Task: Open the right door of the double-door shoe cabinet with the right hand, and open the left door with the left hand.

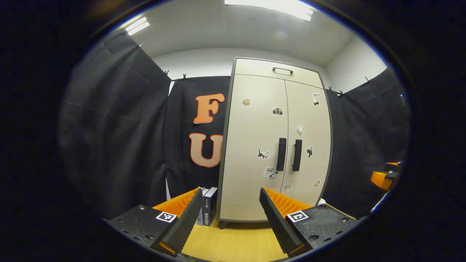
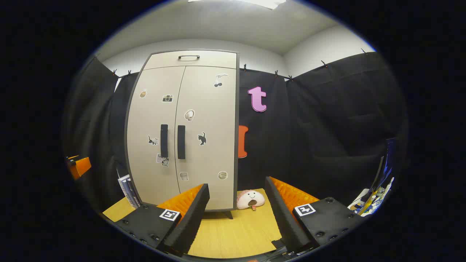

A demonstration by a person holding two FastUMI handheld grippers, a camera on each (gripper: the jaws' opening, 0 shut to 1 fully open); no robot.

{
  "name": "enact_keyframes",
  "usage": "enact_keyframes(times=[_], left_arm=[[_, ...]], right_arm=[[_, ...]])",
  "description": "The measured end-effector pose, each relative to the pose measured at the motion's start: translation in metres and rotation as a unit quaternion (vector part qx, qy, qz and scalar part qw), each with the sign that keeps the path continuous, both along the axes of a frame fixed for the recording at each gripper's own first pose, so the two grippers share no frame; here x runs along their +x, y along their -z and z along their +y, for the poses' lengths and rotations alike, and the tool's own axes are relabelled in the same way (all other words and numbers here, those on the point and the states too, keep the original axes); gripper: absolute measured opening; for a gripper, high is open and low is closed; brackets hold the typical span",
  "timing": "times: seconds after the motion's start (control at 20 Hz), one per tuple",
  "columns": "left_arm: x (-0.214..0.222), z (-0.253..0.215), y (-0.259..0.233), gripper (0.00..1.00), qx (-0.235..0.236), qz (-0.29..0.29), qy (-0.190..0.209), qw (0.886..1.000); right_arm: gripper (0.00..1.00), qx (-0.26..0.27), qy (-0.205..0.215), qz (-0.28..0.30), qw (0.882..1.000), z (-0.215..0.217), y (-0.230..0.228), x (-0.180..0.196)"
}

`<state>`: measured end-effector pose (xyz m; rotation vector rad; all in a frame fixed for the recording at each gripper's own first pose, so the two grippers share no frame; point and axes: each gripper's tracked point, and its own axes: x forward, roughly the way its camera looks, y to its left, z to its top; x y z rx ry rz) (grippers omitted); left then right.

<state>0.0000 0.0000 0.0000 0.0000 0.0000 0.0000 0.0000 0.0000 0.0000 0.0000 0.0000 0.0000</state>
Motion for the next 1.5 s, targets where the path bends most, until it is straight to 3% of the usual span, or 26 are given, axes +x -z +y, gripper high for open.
enact_keyframes(times=[1.0,1.5], left_arm=[[0.004,-0.003,0.000,0.95,0.022,0.003,0.007,1.000],[0.003,0.015,0.010,0.95,0.021,0.014,0.000,1.000]], right_arm=[[0.99,0.002,-0.004,0.016,1.000,0.006,0.011,-0.001],[0.98,0.013,-0.038,0.021,0.999,0.047,0.005,0.033]])
